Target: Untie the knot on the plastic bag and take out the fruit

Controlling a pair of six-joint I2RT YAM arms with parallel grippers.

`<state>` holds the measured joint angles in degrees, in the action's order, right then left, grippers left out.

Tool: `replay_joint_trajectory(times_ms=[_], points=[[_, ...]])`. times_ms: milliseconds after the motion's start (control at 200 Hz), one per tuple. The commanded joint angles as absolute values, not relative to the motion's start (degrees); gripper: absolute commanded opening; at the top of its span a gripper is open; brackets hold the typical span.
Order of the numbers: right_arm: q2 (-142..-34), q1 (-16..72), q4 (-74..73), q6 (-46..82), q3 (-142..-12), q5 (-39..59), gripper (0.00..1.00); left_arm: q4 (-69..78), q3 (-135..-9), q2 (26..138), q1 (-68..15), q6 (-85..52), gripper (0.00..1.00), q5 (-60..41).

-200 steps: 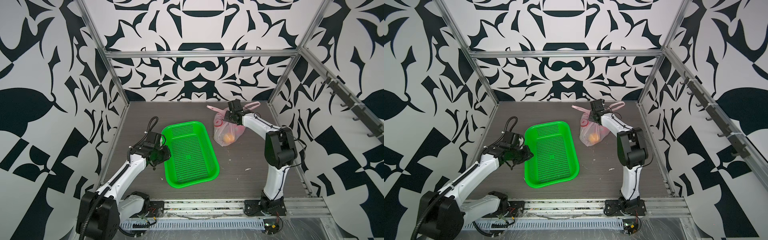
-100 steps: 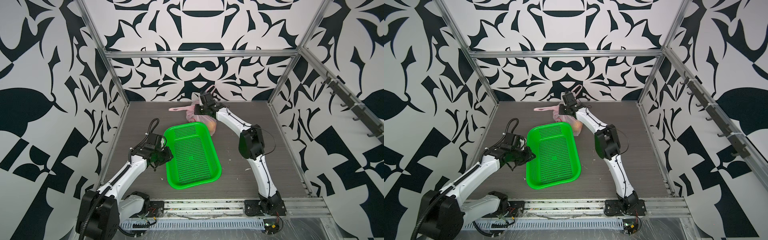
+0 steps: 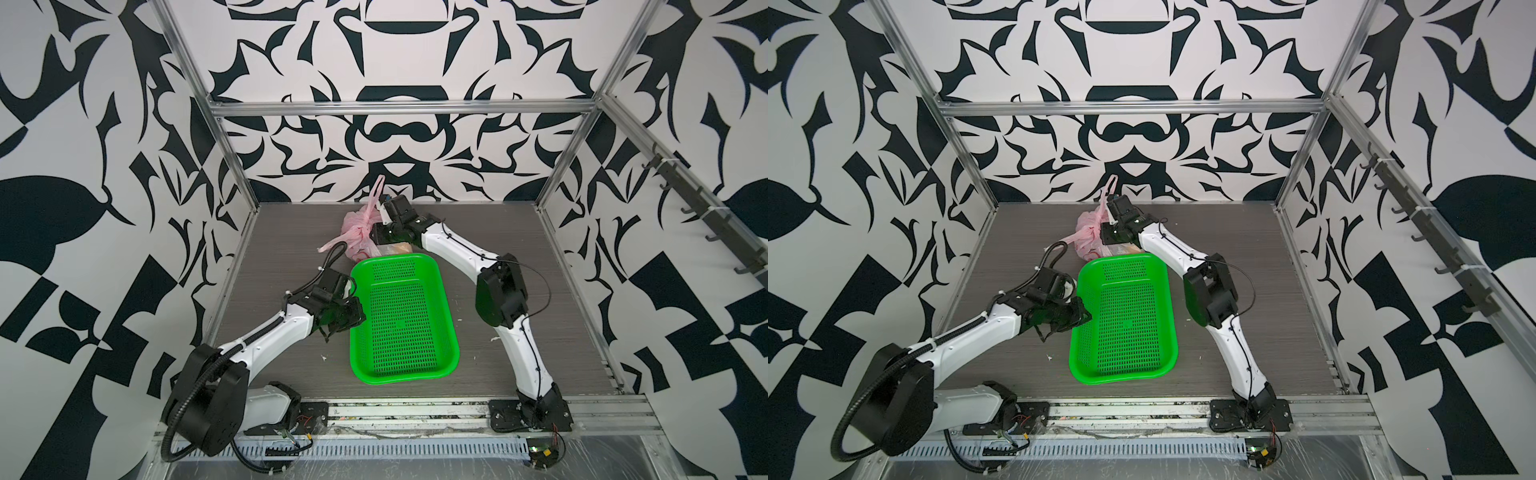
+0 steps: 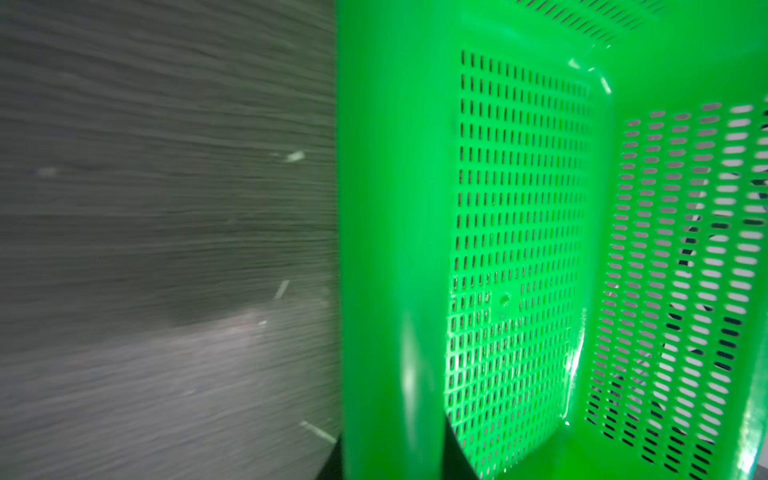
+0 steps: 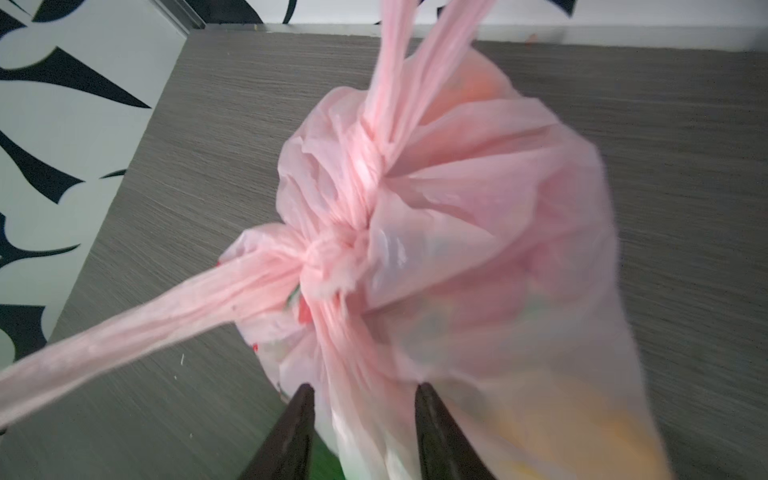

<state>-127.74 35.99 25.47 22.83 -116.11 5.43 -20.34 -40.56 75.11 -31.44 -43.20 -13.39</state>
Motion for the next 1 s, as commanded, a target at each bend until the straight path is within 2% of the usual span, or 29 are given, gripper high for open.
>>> replay_joint_trajectory(times_ms=[0,380,560,730,995], points=[[-115.66,35.02,23.83,21.1,-111.39,0.12,0.52,-14.64,-44.83,78.9,-35.51,-47.61,0.11,-11.14],[-86.98,27.0,25.26,20.22,-84.2,-6.83,0.57,-11.03,-60.61,96.63,-46.58,-52.96,0.1,-0.15],[-75.36,20.68,26.88,19.62,-73.26,-7.03,0.59,-11.1,-66.5,102.55,-49.77,-53.89,0.1,1.31],[-69.92,17.83,27.86,19.32,-67.31,-7.21,0.6,-12.22,-67.76,104.48,-51.48,-55.06,0.1,2.51],[-69.12,17.31,26.47,20.95,-64.44,-5.55,0.59,-14.4,-66.18,103.1,-51.68,-55.63,0.13,4.87]])
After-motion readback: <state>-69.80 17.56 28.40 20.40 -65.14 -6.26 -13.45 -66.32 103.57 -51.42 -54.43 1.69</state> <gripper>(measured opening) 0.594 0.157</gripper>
